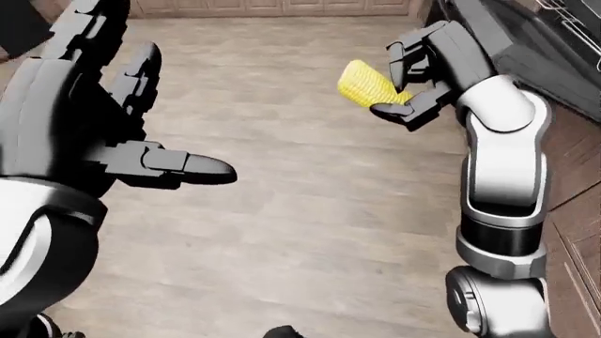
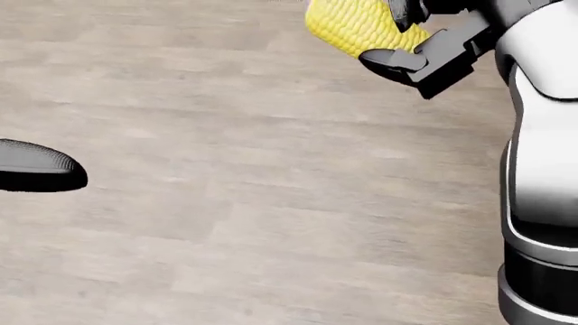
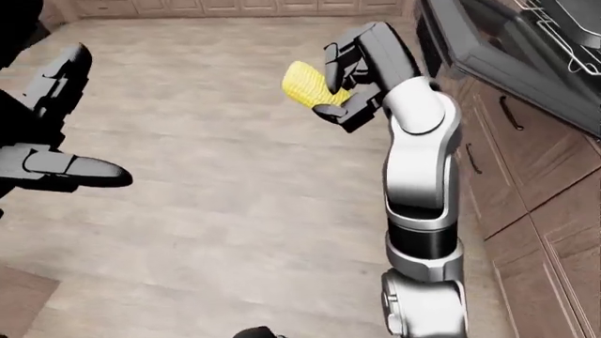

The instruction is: Pick the corn from the oven and place it on the plate on the counter.

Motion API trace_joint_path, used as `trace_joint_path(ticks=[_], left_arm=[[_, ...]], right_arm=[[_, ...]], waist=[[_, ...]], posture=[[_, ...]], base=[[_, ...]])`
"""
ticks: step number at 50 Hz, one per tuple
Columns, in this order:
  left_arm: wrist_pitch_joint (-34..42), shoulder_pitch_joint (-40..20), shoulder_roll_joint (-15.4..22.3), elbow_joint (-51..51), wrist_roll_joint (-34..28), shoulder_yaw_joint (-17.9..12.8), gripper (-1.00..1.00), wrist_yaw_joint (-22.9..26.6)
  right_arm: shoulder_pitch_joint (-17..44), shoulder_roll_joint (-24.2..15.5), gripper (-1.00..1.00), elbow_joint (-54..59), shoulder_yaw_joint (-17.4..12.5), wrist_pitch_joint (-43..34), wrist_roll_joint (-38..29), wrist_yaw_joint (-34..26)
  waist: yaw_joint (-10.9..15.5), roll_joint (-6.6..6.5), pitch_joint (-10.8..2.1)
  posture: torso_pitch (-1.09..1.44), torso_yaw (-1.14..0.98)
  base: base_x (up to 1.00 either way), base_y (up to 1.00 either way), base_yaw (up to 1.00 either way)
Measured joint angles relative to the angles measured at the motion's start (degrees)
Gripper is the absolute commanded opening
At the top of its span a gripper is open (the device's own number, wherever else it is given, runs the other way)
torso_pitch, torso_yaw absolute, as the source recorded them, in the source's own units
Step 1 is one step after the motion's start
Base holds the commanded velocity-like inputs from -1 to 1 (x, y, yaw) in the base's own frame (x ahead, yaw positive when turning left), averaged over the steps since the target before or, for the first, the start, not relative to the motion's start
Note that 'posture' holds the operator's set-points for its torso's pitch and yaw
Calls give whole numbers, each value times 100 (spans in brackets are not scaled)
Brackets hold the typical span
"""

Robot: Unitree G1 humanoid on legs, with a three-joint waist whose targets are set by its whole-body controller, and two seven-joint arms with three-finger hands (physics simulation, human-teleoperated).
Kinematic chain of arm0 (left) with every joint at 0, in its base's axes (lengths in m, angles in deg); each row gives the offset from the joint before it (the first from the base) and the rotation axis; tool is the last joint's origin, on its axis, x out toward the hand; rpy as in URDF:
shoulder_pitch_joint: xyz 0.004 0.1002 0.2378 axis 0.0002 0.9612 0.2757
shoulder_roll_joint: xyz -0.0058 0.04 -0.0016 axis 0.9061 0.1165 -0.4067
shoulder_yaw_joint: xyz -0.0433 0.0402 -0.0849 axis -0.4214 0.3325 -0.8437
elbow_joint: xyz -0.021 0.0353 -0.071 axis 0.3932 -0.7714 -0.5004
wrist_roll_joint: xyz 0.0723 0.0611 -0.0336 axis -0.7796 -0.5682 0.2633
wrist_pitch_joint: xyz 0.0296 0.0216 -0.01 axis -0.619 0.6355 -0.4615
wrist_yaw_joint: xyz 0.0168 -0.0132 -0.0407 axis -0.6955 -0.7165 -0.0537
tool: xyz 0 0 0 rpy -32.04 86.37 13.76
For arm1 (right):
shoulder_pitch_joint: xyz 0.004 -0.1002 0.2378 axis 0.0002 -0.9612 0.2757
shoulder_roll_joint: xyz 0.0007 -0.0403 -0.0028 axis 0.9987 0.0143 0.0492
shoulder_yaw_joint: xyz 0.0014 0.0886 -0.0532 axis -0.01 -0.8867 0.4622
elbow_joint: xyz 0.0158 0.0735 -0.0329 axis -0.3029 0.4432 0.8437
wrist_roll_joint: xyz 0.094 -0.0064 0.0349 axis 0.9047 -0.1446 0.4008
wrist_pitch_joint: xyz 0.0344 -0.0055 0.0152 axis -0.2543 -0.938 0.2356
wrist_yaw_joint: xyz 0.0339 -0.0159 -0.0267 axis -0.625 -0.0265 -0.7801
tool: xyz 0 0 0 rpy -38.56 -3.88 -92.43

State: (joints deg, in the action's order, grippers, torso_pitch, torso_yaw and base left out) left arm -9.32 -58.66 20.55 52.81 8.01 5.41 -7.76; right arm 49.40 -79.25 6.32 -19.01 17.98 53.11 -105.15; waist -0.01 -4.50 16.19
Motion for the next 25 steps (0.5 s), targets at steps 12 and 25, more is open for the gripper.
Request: trace_joint_path(ticks=[12,25], left_arm=[[127,-302,17,55,-56,-139,100,29],[-51,-206,131,194,296,-75,100,-226]], right_arm=[[212,-103,-99,-277,-53,-52,-4,-42],[174,-98,-98,-358,-96,-92,8,-53]], waist=[[226,475,-322],[-63,116,-244]], posture=[[48,0],[48,0]], base=[[100,0,0],[100,0,0]])
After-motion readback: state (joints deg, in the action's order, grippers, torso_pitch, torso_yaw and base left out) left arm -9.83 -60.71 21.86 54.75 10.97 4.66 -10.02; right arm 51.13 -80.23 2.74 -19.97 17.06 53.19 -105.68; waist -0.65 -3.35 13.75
